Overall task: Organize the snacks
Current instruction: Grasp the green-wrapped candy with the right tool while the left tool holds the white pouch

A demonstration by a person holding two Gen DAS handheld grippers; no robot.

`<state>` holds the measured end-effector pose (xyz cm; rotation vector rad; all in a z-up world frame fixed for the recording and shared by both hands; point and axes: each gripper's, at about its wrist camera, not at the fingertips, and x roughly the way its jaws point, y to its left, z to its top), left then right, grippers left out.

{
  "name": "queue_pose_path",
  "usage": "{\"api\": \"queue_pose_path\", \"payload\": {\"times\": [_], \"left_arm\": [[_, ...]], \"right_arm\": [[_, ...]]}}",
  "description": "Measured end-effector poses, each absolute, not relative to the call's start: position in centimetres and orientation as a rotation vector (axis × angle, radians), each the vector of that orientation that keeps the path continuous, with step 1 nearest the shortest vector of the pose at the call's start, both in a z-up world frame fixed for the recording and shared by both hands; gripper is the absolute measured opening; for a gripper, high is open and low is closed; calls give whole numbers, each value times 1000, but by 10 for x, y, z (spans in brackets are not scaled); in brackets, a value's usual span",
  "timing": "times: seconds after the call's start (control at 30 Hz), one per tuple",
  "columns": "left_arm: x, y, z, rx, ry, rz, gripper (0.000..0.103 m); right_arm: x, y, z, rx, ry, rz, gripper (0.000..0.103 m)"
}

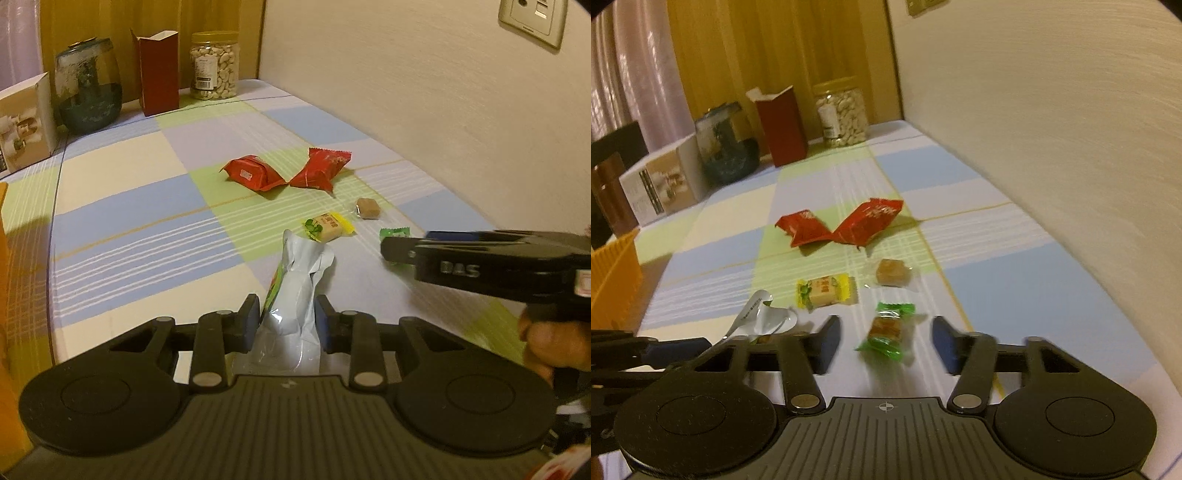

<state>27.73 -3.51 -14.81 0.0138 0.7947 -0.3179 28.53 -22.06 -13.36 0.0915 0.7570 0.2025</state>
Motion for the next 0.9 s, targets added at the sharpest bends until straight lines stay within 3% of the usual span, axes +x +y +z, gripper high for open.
{"api": "queue_pose_path", "payload": {"times": [0.1,0.27,0.9], "left_arm": [[279,-38,-148,38,783,-325,29],[285,-44,-152,73,775,-332,29],[274,-40,-137,54,784,-297,28]], "right_arm": [[291,-214,-139,52,762,196,44],[295,-207,-144,-7,767,188,23],[267,-216,-121,48,766,195,22]]}}
